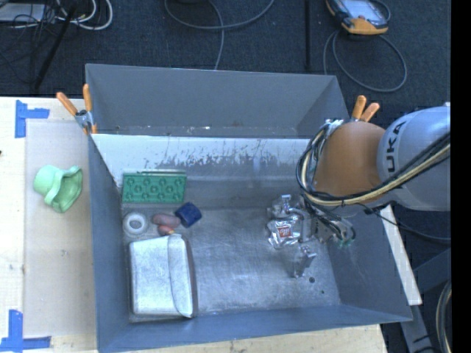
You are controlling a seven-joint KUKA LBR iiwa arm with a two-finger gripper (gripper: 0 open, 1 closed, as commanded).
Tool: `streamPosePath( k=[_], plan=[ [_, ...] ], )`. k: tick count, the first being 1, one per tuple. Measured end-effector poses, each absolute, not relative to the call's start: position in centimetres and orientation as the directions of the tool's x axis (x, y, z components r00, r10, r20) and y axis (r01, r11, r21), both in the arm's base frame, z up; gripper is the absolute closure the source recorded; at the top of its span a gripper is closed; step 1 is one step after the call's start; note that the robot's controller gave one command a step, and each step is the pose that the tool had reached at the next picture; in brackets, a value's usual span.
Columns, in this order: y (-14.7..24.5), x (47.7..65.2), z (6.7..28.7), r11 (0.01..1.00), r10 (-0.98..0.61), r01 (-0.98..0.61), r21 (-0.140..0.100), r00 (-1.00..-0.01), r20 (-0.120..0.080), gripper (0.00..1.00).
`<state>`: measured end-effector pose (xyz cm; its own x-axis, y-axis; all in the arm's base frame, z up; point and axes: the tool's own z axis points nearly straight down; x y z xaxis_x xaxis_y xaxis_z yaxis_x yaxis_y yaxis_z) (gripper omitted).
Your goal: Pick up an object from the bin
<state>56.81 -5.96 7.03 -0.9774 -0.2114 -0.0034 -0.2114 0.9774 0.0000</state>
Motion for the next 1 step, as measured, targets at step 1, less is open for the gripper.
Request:
streamPosePath(
  k=[1],
  plan=[
    [-6.04,56.98,7.48,0.977,-0.215,-0.215,-0.002,-0.977,-0.005,1.00]
  ],
)
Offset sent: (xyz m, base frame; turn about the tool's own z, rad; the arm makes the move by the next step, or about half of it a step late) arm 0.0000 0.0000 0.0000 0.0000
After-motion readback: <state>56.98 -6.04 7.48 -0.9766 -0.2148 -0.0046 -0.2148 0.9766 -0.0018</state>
